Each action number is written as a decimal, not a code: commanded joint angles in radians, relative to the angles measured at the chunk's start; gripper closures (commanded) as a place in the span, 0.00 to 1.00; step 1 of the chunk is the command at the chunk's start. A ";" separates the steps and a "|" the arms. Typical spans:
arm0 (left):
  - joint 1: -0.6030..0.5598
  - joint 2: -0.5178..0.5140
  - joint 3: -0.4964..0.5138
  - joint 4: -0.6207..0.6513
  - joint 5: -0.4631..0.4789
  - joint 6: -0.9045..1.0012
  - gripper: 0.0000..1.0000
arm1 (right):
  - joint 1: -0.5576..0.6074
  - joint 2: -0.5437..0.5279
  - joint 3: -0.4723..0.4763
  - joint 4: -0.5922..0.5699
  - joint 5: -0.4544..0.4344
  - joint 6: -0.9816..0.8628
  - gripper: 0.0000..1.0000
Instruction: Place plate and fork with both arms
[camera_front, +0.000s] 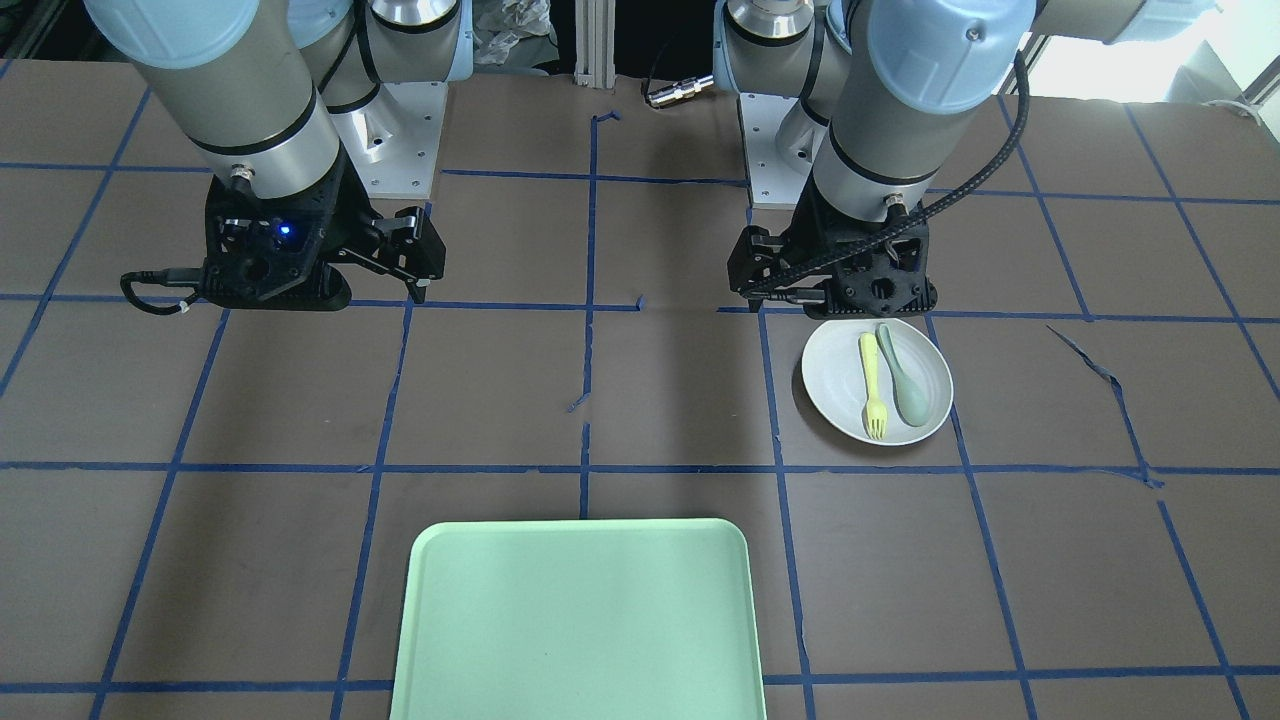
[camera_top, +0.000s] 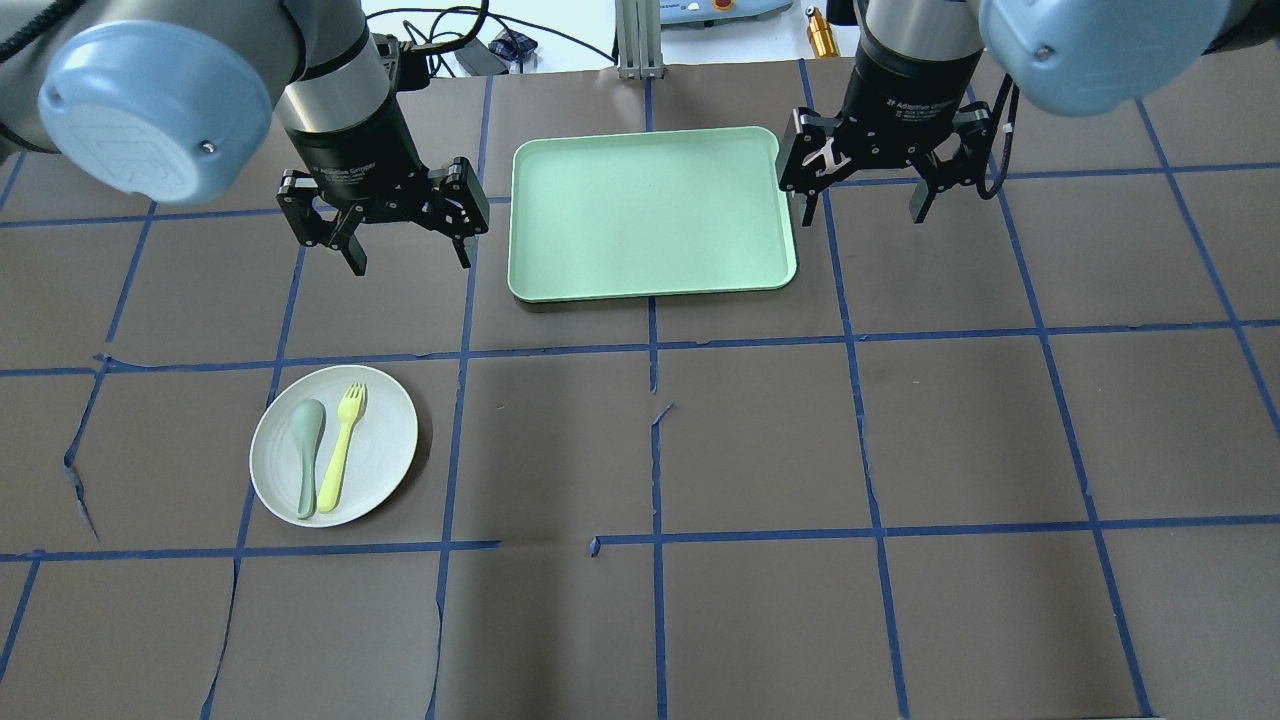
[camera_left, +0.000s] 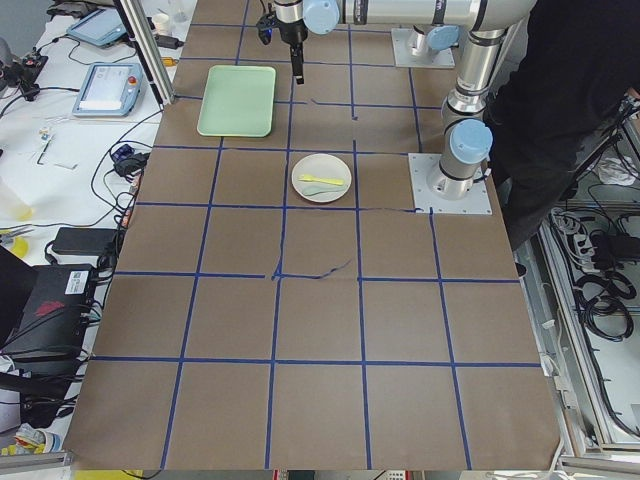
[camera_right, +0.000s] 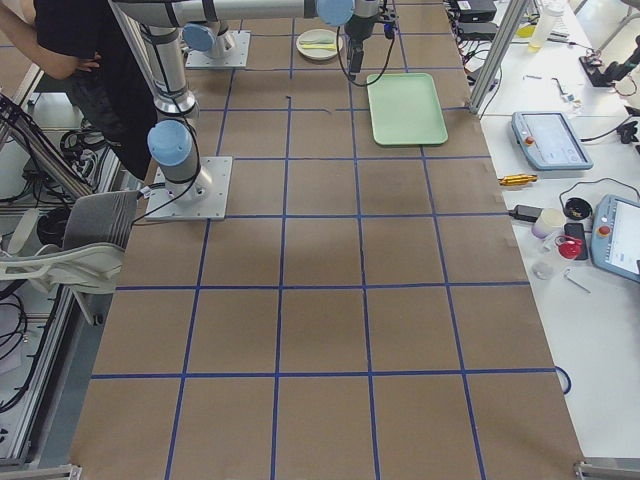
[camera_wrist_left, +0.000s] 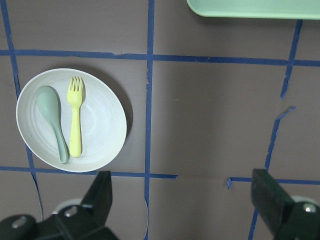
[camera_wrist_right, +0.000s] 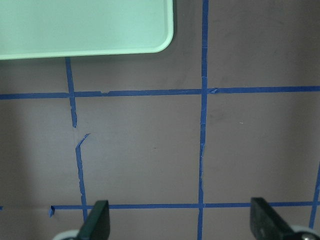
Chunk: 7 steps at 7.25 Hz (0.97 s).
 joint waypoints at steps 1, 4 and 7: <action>-0.007 -0.003 0.002 0.002 -0.006 0.001 0.00 | -0.001 -0.007 -0.002 0.003 -0.002 0.000 0.00; 0.002 0.018 0.001 0.002 -0.020 -0.013 0.00 | -0.002 -0.008 -0.002 0.001 0.001 0.000 0.00; 0.002 0.020 -0.001 0.003 -0.025 -0.010 0.00 | -0.002 -0.007 -0.002 0.002 -0.002 0.000 0.00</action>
